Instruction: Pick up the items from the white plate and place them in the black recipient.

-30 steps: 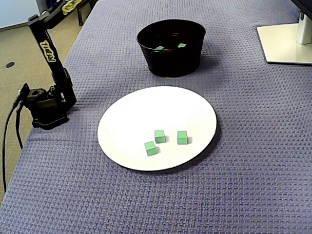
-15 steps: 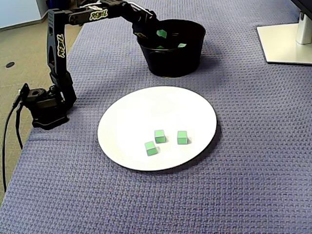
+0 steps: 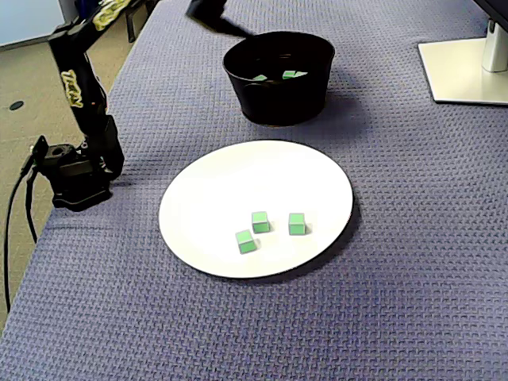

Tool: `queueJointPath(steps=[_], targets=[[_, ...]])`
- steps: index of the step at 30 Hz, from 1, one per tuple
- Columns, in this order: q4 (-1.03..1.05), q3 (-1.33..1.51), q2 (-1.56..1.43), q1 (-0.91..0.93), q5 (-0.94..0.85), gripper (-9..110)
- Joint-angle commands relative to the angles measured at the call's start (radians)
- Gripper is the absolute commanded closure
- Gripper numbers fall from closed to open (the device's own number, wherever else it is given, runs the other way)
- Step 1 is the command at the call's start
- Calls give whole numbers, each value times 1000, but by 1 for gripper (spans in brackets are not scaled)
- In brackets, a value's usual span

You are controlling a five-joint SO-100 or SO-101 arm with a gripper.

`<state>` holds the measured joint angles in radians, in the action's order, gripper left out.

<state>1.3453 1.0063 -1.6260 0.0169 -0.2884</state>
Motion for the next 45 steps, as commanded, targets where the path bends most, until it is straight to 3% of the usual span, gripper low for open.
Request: queueJointPath(steps=[1, 8, 16, 45], targets=[[46, 11, -34, 339, 15, 62], [46, 78, 258, 520, -2, 64], [54, 75, 502, 503, -46, 66], [23, -46, 718, 456, -77, 74]])
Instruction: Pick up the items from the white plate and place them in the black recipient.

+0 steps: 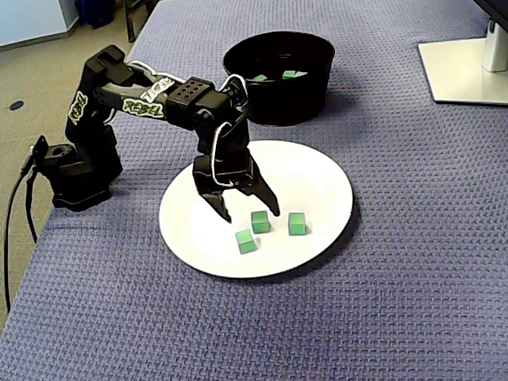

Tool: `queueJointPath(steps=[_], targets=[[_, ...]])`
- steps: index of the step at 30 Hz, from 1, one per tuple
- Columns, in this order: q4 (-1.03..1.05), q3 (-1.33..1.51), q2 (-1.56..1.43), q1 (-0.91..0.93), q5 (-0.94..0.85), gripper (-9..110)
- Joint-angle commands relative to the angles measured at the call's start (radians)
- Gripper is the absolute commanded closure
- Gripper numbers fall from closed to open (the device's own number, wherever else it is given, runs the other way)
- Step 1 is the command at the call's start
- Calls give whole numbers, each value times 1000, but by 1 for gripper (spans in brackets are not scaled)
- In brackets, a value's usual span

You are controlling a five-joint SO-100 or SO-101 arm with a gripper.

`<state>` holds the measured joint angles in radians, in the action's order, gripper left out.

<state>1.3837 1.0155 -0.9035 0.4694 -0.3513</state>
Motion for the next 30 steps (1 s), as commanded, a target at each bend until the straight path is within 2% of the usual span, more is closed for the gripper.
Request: queueJointPath(steps=[1, 30], targets=[[-15, -58, 0, 3, -17, 75], [-28, -64, -8, 20, -43, 102]])
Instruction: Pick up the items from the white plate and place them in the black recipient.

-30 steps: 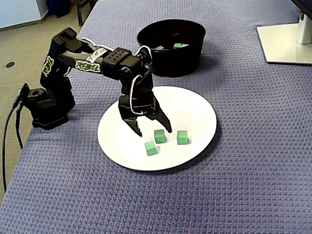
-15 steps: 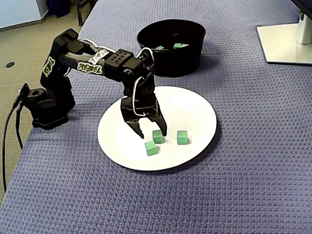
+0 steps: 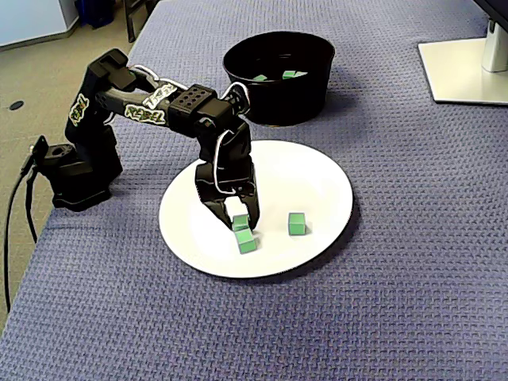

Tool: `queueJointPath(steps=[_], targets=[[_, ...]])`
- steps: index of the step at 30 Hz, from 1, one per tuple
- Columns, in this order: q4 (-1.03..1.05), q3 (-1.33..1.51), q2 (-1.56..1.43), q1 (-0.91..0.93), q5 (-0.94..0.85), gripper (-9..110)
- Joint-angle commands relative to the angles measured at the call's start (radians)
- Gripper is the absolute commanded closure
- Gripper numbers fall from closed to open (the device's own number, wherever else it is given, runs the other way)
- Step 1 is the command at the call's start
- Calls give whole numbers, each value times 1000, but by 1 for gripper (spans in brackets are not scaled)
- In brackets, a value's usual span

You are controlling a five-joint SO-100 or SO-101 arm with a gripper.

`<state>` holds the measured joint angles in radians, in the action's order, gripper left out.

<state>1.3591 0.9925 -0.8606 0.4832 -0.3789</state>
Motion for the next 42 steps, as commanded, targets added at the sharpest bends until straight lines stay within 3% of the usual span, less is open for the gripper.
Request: queueJointPath(steps=[1, 9, 15, 19, 23, 26, 31, 36, 42], targets=[[8, -32, -69, 0, -21, 102], [77, 46, -316, -127, 43, 102], [127, 48, -675, -281, 132, 102], [41, 58, -956, -430, 189, 102], [-106, 64, -1085, -692, 184, 102], [-156, -37, -1031, -899, 172, 102], [-95, -313, -684, -1127, 186, 102], [-83, -368, -325, -1180, 179, 102], [-147, -189, -176, -1155, 264, 102]])
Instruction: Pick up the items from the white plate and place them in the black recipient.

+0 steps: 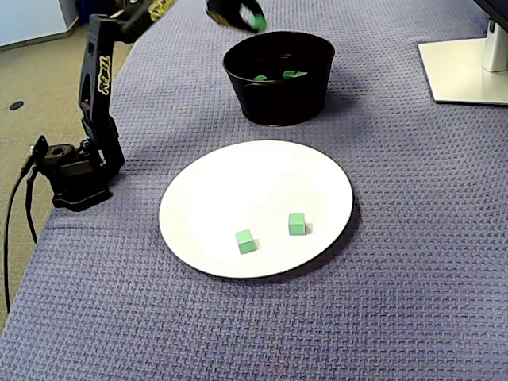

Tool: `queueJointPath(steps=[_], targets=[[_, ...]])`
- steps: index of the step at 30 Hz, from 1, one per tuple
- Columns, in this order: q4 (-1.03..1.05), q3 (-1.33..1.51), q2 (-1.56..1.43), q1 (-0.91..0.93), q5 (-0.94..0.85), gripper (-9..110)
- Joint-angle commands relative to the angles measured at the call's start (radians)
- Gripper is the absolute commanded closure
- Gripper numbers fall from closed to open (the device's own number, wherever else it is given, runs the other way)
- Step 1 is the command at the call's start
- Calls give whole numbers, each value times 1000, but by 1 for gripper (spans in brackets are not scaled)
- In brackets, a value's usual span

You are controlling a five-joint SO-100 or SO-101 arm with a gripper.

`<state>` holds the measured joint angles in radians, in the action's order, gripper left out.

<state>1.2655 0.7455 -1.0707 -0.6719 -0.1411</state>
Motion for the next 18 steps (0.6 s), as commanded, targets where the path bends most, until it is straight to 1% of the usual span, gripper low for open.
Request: queueJointPath(steps=[1, 2, 3, 4, 5, 6, 9, 12, 16, 18], targets=[[-80, 92, 38, 2, 20, 102], [-98, 117, 40, 2, 14, 101], [-107, 133, 40, -2, 3, 95], [-107, 143, 38, -6, -9, 81], [-104, 149, 34, -11, -28, 71], [-92, 147, 21, -12, -41, 66], [-2, 123, -81, 14, -77, 62], [86, 137, -256, 115, -138, 62], [130, 221, -483, 371, -250, 64], [120, 301, -575, 532, -370, 65]])
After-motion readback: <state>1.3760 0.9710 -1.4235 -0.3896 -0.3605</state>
